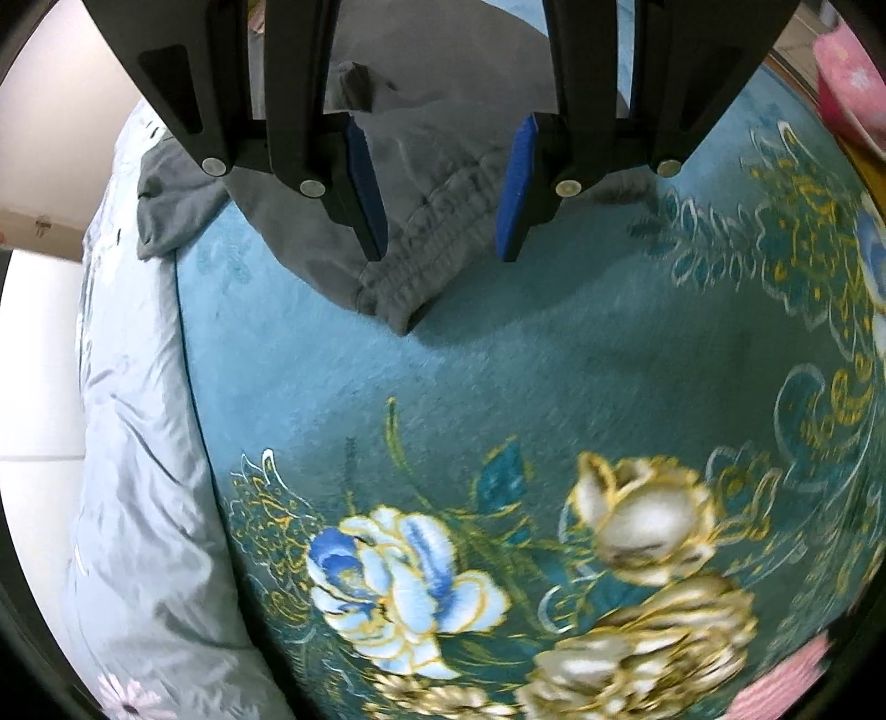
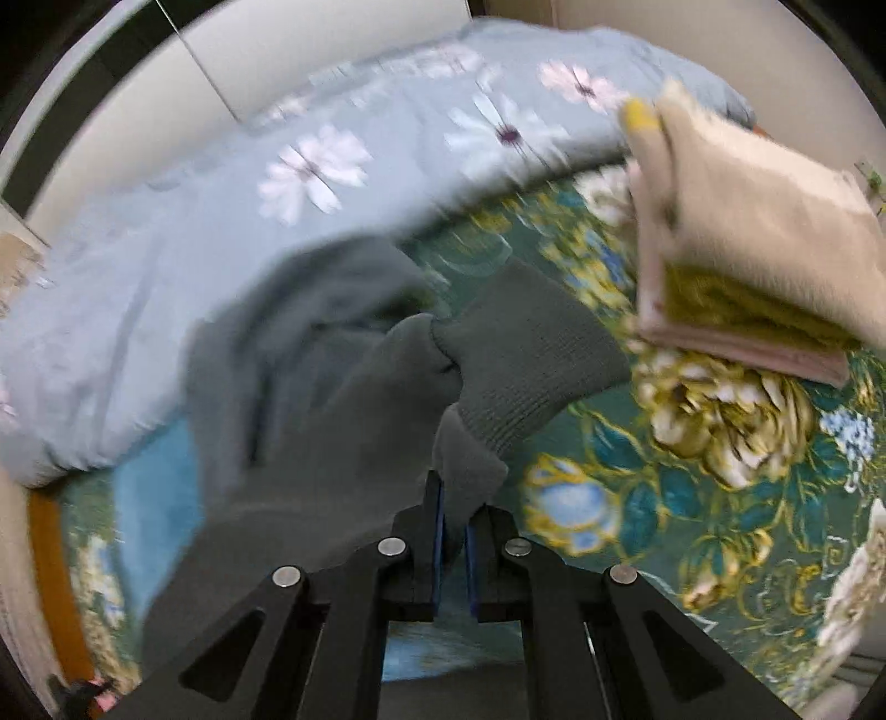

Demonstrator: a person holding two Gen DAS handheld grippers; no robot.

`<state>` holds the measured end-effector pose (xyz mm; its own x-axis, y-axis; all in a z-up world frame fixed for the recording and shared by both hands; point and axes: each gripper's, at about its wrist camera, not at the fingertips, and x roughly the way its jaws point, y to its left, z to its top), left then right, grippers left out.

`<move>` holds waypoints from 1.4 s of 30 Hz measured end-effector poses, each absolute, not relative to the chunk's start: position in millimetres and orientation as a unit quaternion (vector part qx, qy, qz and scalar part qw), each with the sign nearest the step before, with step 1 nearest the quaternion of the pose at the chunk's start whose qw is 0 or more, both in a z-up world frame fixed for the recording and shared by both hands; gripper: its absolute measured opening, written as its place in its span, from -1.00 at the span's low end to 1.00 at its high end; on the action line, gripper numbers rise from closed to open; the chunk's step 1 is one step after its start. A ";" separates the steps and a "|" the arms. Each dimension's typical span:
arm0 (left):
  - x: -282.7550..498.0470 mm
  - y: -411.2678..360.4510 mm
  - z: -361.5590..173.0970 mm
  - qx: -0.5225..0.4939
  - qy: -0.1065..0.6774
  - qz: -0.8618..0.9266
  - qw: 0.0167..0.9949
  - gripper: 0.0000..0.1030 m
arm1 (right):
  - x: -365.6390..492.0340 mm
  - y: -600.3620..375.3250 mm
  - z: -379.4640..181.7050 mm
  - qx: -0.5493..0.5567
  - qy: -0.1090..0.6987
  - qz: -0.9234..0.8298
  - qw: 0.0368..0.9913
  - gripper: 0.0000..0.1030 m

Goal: Fold clothes
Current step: 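Hold the cuff with the right gripper while the left gripper grasps the waistband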

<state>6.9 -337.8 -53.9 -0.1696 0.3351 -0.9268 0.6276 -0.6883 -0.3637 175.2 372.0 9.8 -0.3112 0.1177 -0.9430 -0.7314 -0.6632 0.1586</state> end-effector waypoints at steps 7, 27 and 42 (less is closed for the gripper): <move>-34.3 -329.0 -87.5 0.670 0.344 -0.651 0.094 -0.06 | 193.8 386.1 -45.0 -0.547 0.337 0.698 0.317 -0.88; -65.9 -313.9 -155.4 0.673 0.424 -0.606 -0.014 -0.44 | 200.3 386.7 -65.9 -0.561 0.371 0.663 0.328 -0.88; -65.9 -334.3 -109.2 0.585 0.387 -0.713 -0.003 -0.85 | 201.0 389.8 -55.4 -0.530 0.373 0.688 0.326 -0.88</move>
<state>-65.9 -334.3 -109.2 -0.3144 0.4565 -0.8323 0.4490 -0.7010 -0.5541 201.0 389.8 -55.4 -0.2251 0.0541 -0.9728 -0.8444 -0.5090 0.1670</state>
